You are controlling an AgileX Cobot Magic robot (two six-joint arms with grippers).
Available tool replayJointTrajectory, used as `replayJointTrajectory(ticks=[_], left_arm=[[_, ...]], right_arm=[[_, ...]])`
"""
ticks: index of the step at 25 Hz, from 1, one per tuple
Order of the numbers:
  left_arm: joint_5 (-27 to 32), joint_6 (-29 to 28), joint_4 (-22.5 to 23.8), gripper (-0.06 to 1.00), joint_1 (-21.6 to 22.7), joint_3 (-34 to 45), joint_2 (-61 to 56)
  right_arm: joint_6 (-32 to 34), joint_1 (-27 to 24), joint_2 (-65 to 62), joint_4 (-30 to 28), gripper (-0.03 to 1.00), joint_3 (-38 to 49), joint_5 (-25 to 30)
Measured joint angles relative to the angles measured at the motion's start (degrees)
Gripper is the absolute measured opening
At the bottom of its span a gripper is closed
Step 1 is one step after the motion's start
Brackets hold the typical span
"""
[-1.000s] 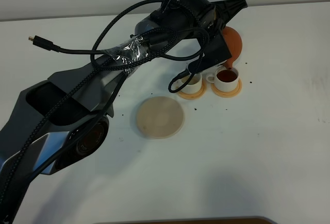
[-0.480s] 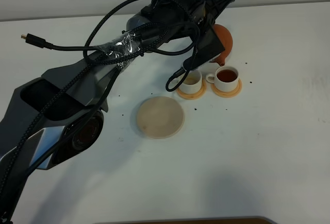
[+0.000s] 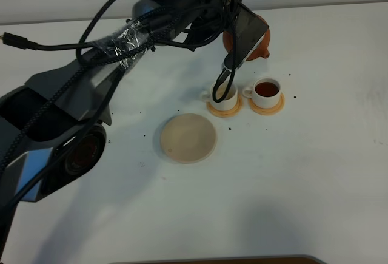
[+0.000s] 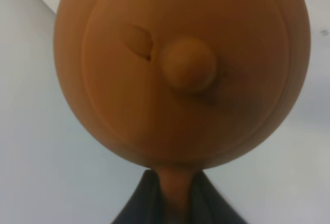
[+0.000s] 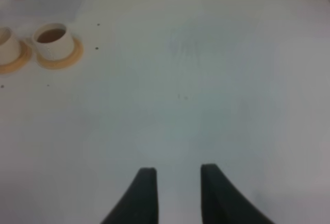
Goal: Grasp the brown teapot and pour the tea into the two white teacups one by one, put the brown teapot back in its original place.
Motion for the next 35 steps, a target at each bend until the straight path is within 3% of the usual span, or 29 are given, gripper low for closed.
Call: replayJointTrajectory(ticks=[4, 10, 16, 22, 35], left_arm=[[7.87, -8.69, -1.13, 0.14, 0.0, 0.0, -2.05], [20.69, -19.14, -7.17, 0.14, 0.0, -0.49, -4.14], [21.41, -31.9, -13.55, 0.14, -0.06, -0.53, -4.28], [21.41, -44.01, -14.27, 0.14, -1.61, -0.48, -4.28], [21.3, -59.46, -18.0, 0.14, -4.07, 8.1, -4.33]], right_arm=[[0.0, 0.0, 0.0, 0.0, 0.24, 0.0, 0.0], [0.0, 0.0, 0.0, 0.02, 0.24, 0.0, 0.0], [0.0, 0.0, 0.0, 0.07, 0.24, 0.0, 0.0], [0.0, 0.0, 0.0, 0.07, 0.24, 0.0, 0.0], [0.0, 0.0, 0.0, 0.07, 0.24, 0.0, 0.0]])
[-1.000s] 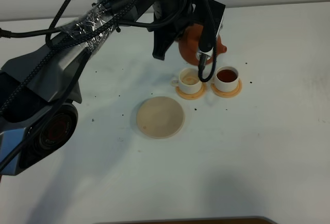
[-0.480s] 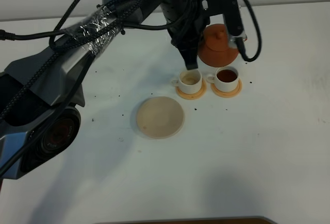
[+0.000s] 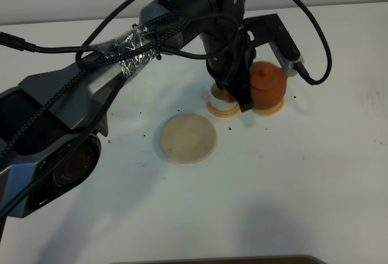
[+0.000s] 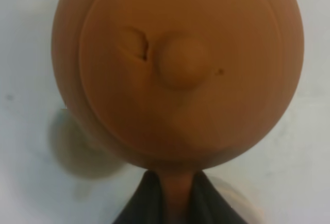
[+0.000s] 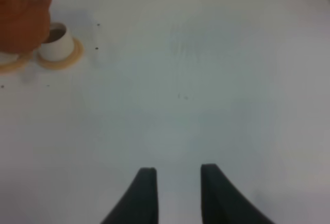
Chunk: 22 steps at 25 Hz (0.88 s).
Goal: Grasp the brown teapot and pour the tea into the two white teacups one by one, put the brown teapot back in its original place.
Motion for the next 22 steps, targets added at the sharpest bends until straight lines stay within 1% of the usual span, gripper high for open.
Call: replayJointTrajectory(ticks=[7, 13, 18, 22], left_arm=[[-0.05, -4.48, -0.66, 0.14, -1.49, 3.75, -1.26], [-0.05, -5.53, -0.66, 0.14, -1.72, 9.18, -3.16], [-0.05, -5.53, 0.4, 0.14, -1.72, 9.76, -3.74], [-0.05, -4.98, 3.52, 0.14, -1.67, 9.77, -5.82]], right_arm=[[0.0, 0.0, 0.0, 0.0, 0.24, 0.0, 0.0], [0.0, 0.0, 0.0, 0.0, 0.24, 0.0, 0.0], [0.0, 0.0, 0.0, 0.0, 0.24, 0.0, 0.0], [0.0, 0.0, 0.0, 0.0, 0.24, 0.0, 0.0]])
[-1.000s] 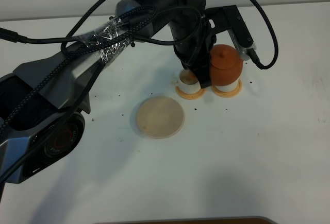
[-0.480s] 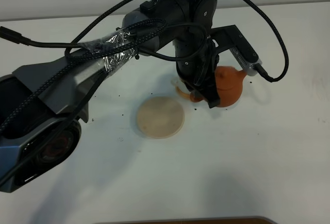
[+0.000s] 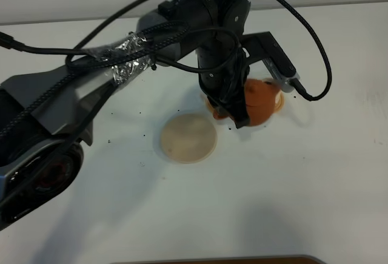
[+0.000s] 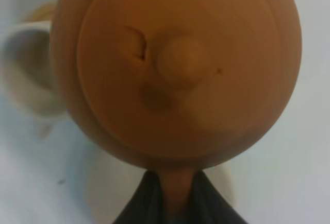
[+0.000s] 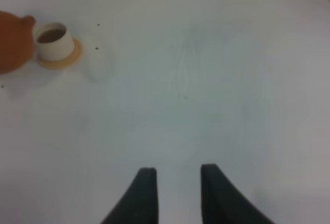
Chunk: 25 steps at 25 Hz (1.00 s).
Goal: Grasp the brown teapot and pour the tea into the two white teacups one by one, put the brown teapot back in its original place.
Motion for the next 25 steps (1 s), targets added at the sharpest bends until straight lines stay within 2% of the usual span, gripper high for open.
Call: replayJointTrajectory(ticks=[4, 9, 17, 22, 25], left_arm=[[0.0, 4.02, 2.43, 0.14, 1.46, 0.0, -2.81], [0.0, 11.37, 4.37, 0.14, 5.87, 0.0, -4.25], [0.0, 28.01, 4.87, 0.14, 13.58, 0.0, -4.25], [-0.45, 38.9, 6.43, 0.14, 14.3, 0.0, -4.25], [-2.85, 42.62, 9.02, 0.14, 14.3, 0.0, -4.03]], right_arm=[[0.0, 0.0, 0.0, 0.0, 0.24, 0.0, 0.0], [0.0, 0.0, 0.0, 0.0, 0.24, 0.0, 0.0], [0.0, 0.0, 0.0, 0.0, 0.24, 0.0, 0.0], [0.0, 0.0, 0.0, 0.0, 0.24, 0.0, 0.0], [0.0, 0.0, 0.0, 0.0, 0.24, 0.0, 0.0]])
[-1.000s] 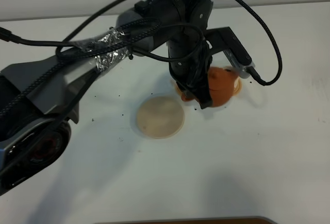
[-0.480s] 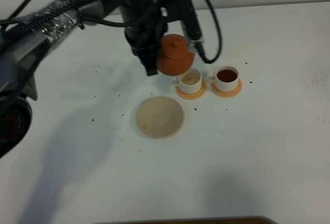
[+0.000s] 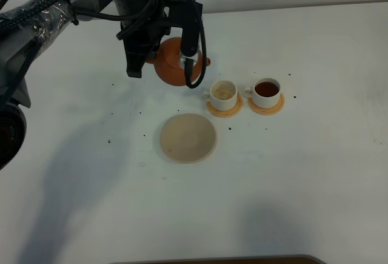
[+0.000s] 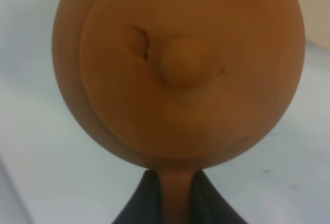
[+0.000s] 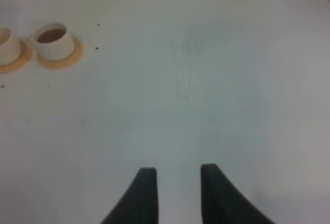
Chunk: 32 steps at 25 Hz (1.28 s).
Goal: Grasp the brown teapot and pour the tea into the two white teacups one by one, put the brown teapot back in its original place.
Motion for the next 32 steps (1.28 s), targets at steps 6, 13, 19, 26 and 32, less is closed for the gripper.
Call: replayJointTrajectory(ticks=[6, 13, 19, 26, 32], left_arm=[[-7.15, 5.03, 2.6, 0.14, 0.0, 0.0, 3.26], [-12.81, 13.01, 2.94, 0.14, -0.05, 0.12, 4.19], [-14.21, 18.08, 3.01, 0.14, -0.05, 0.12, 5.39], [-17.87, 20.0, 5.59, 0.14, -1.22, 0.12, 7.8], [-20.27, 20.13, 7.56, 0.14, -2.65, 0.12, 8.06]], right_arm=[[0.0, 0.0, 0.0, 0.0, 0.24, 0.0, 0.0], [0.0, 0.0, 0.0, 0.0, 0.24, 0.0, 0.0], [0.0, 0.0, 0.0, 0.0, 0.24, 0.0, 0.0], [0.0, 0.0, 0.0, 0.0, 0.24, 0.0, 0.0], [0.0, 0.0, 0.0, 0.0, 0.24, 0.0, 0.0]])
